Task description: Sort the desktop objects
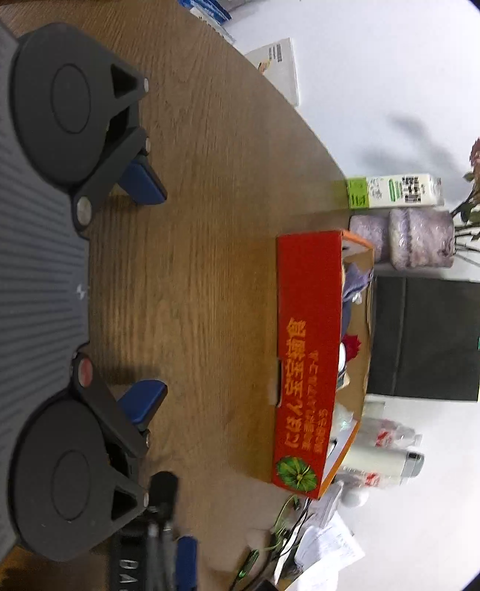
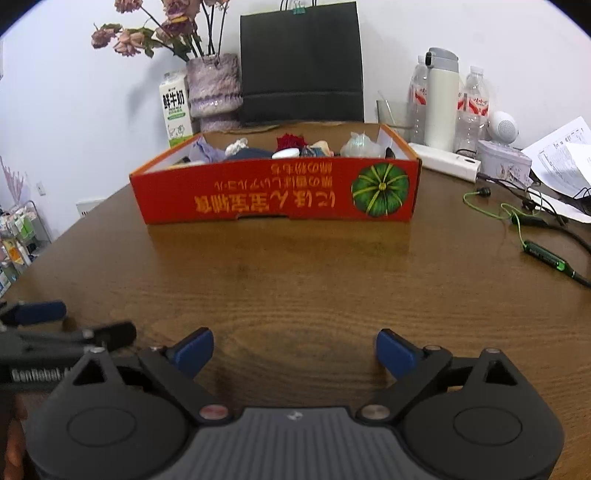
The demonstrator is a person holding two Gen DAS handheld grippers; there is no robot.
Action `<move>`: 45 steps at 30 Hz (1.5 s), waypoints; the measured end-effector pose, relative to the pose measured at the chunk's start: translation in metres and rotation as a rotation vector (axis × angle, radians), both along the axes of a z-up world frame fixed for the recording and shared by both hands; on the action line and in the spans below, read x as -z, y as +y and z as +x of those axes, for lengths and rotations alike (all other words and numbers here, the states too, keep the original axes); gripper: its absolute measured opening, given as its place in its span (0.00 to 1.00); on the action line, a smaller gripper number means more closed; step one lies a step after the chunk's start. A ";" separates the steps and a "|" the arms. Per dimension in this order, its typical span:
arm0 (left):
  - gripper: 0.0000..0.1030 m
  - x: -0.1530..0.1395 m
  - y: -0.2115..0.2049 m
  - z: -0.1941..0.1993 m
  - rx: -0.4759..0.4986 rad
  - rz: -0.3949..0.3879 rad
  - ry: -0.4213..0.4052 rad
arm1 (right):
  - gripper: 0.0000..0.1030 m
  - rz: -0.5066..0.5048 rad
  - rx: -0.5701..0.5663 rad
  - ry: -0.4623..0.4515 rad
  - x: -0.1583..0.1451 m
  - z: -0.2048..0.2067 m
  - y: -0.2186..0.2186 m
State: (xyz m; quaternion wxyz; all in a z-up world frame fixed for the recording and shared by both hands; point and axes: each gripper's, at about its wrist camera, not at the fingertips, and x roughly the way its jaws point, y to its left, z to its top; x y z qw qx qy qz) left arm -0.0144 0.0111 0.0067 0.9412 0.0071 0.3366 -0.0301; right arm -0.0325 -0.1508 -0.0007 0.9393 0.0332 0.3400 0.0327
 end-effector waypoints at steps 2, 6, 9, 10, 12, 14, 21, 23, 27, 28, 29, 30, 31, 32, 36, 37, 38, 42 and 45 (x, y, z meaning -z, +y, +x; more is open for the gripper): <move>1.00 0.001 0.000 0.003 -0.007 0.003 0.017 | 0.94 -0.015 0.010 -0.002 0.003 0.001 0.002; 1.00 0.002 -0.001 0.006 -0.017 0.021 0.019 | 1.00 -0.068 0.039 0.016 0.006 0.006 0.008; 1.00 0.002 -0.002 0.007 -0.021 0.021 0.020 | 1.00 -0.071 0.046 0.010 0.006 0.007 0.011; 1.00 0.001 -0.002 0.008 -0.027 0.020 0.022 | 1.00 -0.069 0.051 0.009 0.007 0.007 0.010; 1.00 0.001 -0.002 0.008 -0.035 0.023 0.020 | 1.00 -0.067 0.070 0.005 0.007 0.008 0.011; 1.00 0.002 -0.001 0.010 -0.032 0.017 0.017 | 1.00 -0.069 0.079 0.006 0.007 0.009 0.013; 1.00 0.002 0.003 0.016 0.014 0.016 0.018 | 1.00 -0.067 0.065 0.006 0.007 0.013 0.011; 1.00 0.002 0.003 0.017 0.017 0.016 0.019 | 1.00 -0.067 0.063 0.007 0.007 0.014 0.010; 1.00 0.002 0.003 0.017 0.017 0.018 0.019 | 1.00 -0.067 0.067 0.007 0.007 0.015 0.010; 1.00 0.002 0.002 0.017 0.017 0.018 0.019 | 1.00 -0.066 0.067 0.007 0.007 0.015 0.010; 1.00 0.002 0.002 0.017 0.017 0.018 0.019 | 1.00 -0.066 0.066 0.007 0.007 0.015 0.010; 1.00 0.002 0.002 0.017 0.017 0.018 0.019 | 1.00 -0.066 0.066 0.007 0.007 0.015 0.010; 1.00 0.002 0.002 0.017 0.017 0.018 0.019 | 1.00 -0.066 0.067 0.007 0.007 0.015 0.010; 1.00 0.002 0.002 0.017 0.017 0.018 0.019 | 1.00 -0.067 0.066 0.007 0.007 0.015 0.010; 1.00 0.002 0.002 0.017 0.018 0.020 0.020 | 1.00 -0.066 0.066 0.007 0.007 0.015 0.010; 1.00 0.002 0.002 0.017 0.018 0.020 0.020 | 1.00 -0.067 0.066 0.007 0.007 0.015 0.011; 1.00 0.002 0.002 0.017 0.018 0.020 0.020 | 1.00 -0.066 0.067 0.007 0.007 0.015 0.011; 1.00 0.002 0.002 0.017 0.018 0.020 0.019 | 1.00 -0.066 0.066 0.007 0.008 0.015 0.010; 1.00 0.002 0.002 0.017 0.018 0.020 0.019 | 1.00 -0.067 0.066 0.007 0.008 0.015 0.010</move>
